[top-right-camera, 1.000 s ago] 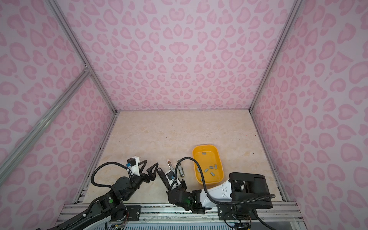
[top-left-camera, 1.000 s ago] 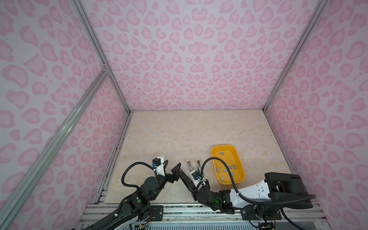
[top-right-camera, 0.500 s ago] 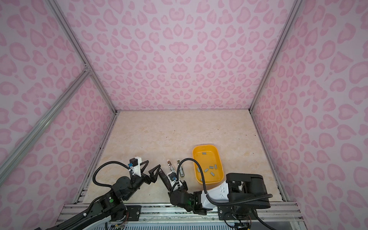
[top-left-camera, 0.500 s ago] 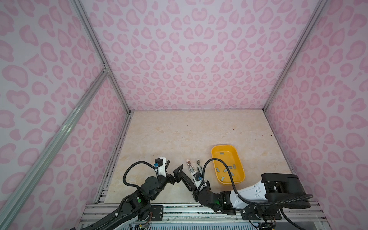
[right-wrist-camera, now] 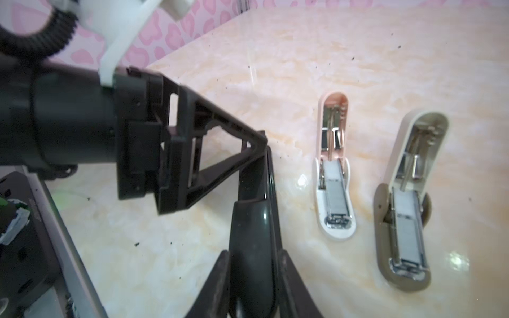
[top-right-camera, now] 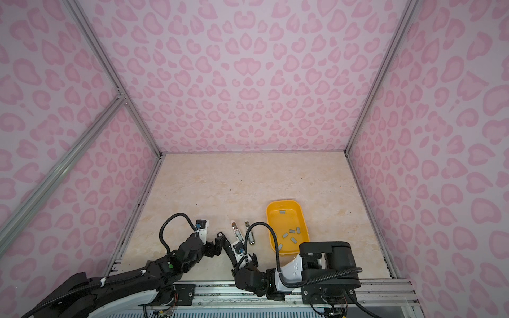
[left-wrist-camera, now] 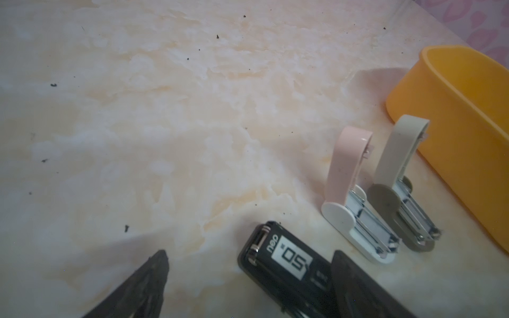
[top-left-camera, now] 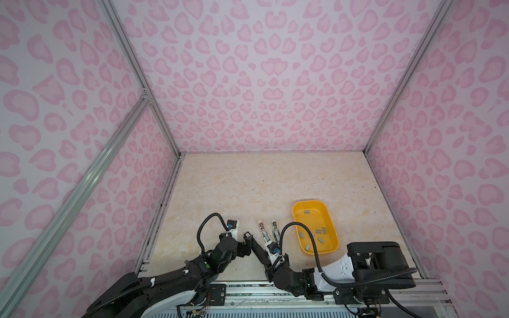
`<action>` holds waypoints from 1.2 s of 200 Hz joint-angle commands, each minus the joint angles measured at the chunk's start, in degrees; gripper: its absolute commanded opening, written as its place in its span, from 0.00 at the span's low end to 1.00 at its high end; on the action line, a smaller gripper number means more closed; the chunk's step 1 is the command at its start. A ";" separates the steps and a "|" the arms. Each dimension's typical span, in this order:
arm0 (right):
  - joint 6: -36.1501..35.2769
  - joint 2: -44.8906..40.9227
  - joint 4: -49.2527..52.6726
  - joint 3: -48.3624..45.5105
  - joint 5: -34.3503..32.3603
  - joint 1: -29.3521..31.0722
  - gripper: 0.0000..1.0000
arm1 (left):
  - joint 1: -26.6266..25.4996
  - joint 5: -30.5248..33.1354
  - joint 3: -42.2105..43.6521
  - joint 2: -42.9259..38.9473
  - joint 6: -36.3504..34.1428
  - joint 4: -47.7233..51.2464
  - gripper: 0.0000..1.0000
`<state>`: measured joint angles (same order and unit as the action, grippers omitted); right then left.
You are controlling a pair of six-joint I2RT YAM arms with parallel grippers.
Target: Load the staples into the stapler
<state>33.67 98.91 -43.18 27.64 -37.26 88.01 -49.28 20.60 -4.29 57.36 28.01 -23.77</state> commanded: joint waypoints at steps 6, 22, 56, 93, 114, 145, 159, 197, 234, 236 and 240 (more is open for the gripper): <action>0.17 0.81 5.42 -0.48 1.22 -0.10 0.29 | -0.12 2.85 -1.19 3.63 -0.15 -4.45 0.90; 0.30 0.85 5.41 -0.56 0.66 -0.07 0.29 | -0.12 3.88 -0.57 1.61 -0.21 -4.11 0.90; -0.64 0.38 5.59 -0.11 0.64 -0.12 0.35 | -0.12 5.87 2.29 -5.59 -0.07 -2.61 0.91; -2.37 -1.26 6.72 0.66 0.80 0.41 0.52 | -0.12 6.32 5.48 -15.43 0.82 -0.48 0.93; -2.48 -1.35 7.31 1.17 0.39 0.61 0.52 | -0.12 6.29 6.58 -18.94 0.99 0.21 0.94; -2.82 -0.29 8.32 2.93 -0.25 0.18 0.48 | -0.12 6.69 7.02 -20.44 1.33 0.74 0.94; -2.82 0.41 9.56 4.29 -0.27 -0.15 0.44 | -0.12 7.19 6.95 -20.36 1.76 0.96 0.94; -1.87 3.81 11.19 7.85 -0.92 -1.05 0.35 | -0.13 10.21 6.39 -20.36 3.53 2.53 0.94; 0.54 6.52 14.29 11.49 -0.63 -2.97 0.29 | -0.12 20.54 0.22 -20.30 12.20 16.89 0.96; 0.70 6.66 14.40 11.72 -0.58 -3.09 0.29 | -0.12 21.24 -0.28 -20.35 12.69 17.81 0.96; 0.85 6.95 14.51 12.13 -0.49 -3.25 0.29 | -0.12 22.52 -1.42 -20.36 13.62 19.18 0.96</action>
<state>32.27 104.31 -31.42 38.17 -37.28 85.58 -49.41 33.54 -1.54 37.10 34.28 -15.03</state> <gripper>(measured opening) 0.299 0.956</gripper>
